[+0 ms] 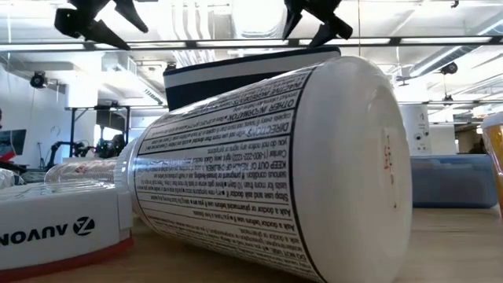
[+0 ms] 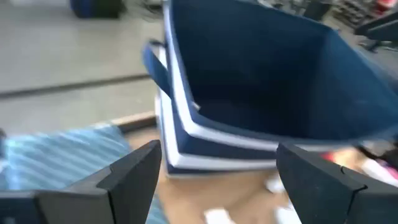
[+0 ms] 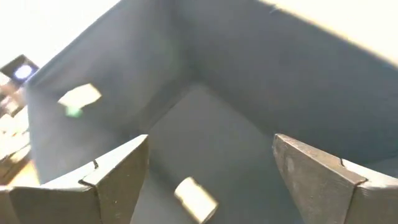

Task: Pick & place medical supplies in basket/bin
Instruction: Adjust the blue bin

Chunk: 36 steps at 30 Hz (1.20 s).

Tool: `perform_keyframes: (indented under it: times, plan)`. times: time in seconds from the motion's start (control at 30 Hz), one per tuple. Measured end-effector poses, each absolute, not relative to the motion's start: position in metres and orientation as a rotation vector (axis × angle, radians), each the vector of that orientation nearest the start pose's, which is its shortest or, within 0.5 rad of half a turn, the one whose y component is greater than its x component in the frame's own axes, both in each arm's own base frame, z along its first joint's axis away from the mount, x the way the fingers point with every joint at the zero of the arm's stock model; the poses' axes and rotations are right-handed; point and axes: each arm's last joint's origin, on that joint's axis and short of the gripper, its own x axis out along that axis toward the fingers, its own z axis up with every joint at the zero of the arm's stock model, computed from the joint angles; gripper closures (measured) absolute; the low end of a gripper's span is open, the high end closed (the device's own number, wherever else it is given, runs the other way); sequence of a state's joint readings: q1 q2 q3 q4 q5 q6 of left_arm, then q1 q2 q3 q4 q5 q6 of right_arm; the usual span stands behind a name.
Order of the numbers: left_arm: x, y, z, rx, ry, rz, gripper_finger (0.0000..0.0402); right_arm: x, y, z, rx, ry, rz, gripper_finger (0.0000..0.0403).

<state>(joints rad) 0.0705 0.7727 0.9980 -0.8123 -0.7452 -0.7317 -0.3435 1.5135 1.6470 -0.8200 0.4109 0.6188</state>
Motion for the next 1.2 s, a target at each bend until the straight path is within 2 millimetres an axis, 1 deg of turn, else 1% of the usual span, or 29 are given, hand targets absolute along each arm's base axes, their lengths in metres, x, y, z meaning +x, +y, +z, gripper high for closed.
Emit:
perform_keyframes:
  times: [0.1,0.2,0.3,0.37,0.43,0.53,0.6,0.7,0.83,0.9,0.97,1.07,1.2]
  plan:
    - [0.132,0.04,0.35,-0.448,0.258,0.999,0.0105,0.284,-0.121,0.403,0.484,0.408,-1.05,0.0074]
    - [0.141,0.055,0.343,-0.518,0.249,0.976,0.0105,0.273,-0.128,0.413,0.456,0.336,-1.162,0.0074]
    - [0.144,0.076,0.337,-0.604,0.201,0.963,0.0105,0.262,-0.144,0.421,0.477,0.297,-1.214,0.0074]
    - [0.141,0.09,0.335,-0.608,0.178,1.014,0.0105,0.259,-0.154,0.422,0.5,0.293,-1.223,0.0074]
    - [0.138,0.098,0.337,-0.604,0.15,1.048,0.0105,0.256,-0.162,0.422,0.522,0.291,-1.225,0.0074]
    - [0.132,0.106,0.339,-0.535,0.159,1.081,0.0105,0.253,-0.174,0.421,0.534,0.271,-1.253,0.0074]
    - [0.13,0.112,0.337,-0.514,0.176,1.088,0.0105,0.253,-0.187,0.416,0.538,0.268,-1.284,0.0074]
    - [0.133,0.126,0.327,-0.547,0.185,1.026,0.0105,0.255,-0.209,0.406,0.558,0.265,-1.309,0.0074]
    - [0.141,0.156,0.306,-0.623,0.166,0.941,0.0105,0.259,-0.238,0.389,0.572,0.283,-1.345,0.0074]
    - [0.145,0.169,0.301,-0.686,0.136,0.9,0.0105,0.259,-0.251,0.38,0.584,0.299,-1.38,0.0074]
    - [0.145,0.178,0.296,-0.731,0.128,0.896,0.0105,0.257,-0.261,0.376,0.603,0.298,-1.408,0.0074]
    - [0.15,0.186,0.291,-0.775,0.153,0.883,0.0105,0.253,-0.276,0.373,0.622,0.294,-1.431,0.0074]
    - [0.156,0.188,0.29,-0.792,0.163,0.807,0.0105,0.248,-0.293,0.367,0.654,0.304,-1.435,0.0074]
